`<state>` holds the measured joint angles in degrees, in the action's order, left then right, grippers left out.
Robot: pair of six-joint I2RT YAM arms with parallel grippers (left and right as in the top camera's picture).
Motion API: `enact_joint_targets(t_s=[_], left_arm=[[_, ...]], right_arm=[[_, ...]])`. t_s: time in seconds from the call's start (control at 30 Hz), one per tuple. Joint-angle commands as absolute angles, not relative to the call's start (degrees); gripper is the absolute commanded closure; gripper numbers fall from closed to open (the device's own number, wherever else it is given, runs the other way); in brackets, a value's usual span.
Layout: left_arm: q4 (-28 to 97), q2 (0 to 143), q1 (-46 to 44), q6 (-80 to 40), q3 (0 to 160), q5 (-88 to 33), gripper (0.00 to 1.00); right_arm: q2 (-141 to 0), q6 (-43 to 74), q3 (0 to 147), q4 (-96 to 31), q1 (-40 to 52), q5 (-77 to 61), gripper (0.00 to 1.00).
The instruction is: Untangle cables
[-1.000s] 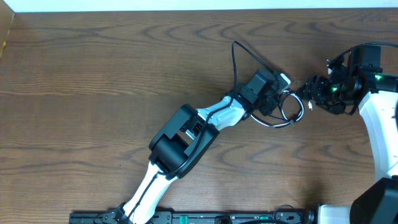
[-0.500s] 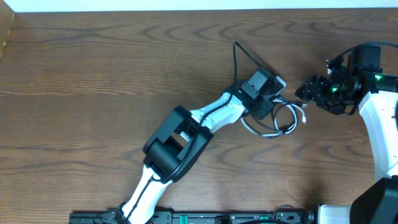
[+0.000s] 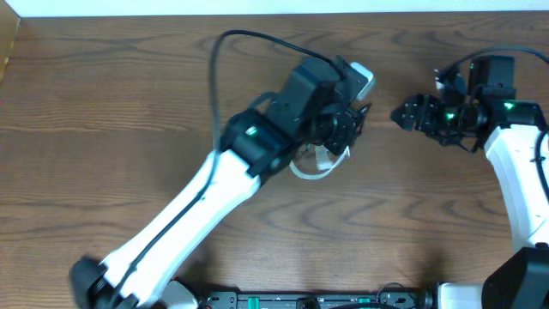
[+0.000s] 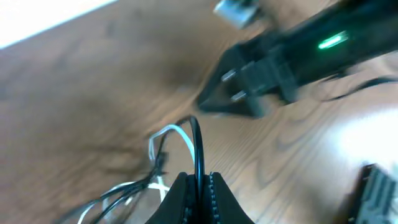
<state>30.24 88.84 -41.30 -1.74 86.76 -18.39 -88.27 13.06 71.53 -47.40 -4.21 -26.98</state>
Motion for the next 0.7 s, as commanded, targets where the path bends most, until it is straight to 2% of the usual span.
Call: enact_joint_targets(t_s=[0.0, 0.33, 0.53, 0.67], left_arm=[[30.8, 86.8, -40.1, -3.7, 87.0, -20.1, 0.92], [27.3, 85.0, -29.2, -15.0, 87.0, -20.6, 0.93], [19.8, 82.7, -23.7, -18.5, 87.0, -29.6, 0.92], [14.4, 80.3, -21.5, -22.7, 87.0, -30.7, 0.92]], right_arm=[[-88.1, 11.5, 72.1, -43.9, -1.7, -33.6, 0.22], [-88.2, 11.5, 72.1, -38.6, 1.5, -36.2, 0.23], [-89.3, 11.5, 72.0, -37.3, 4.1, -36.2, 0.23], [-90.7, 11.5, 72.0, -36.3, 6.6, -36.2, 0.23]])
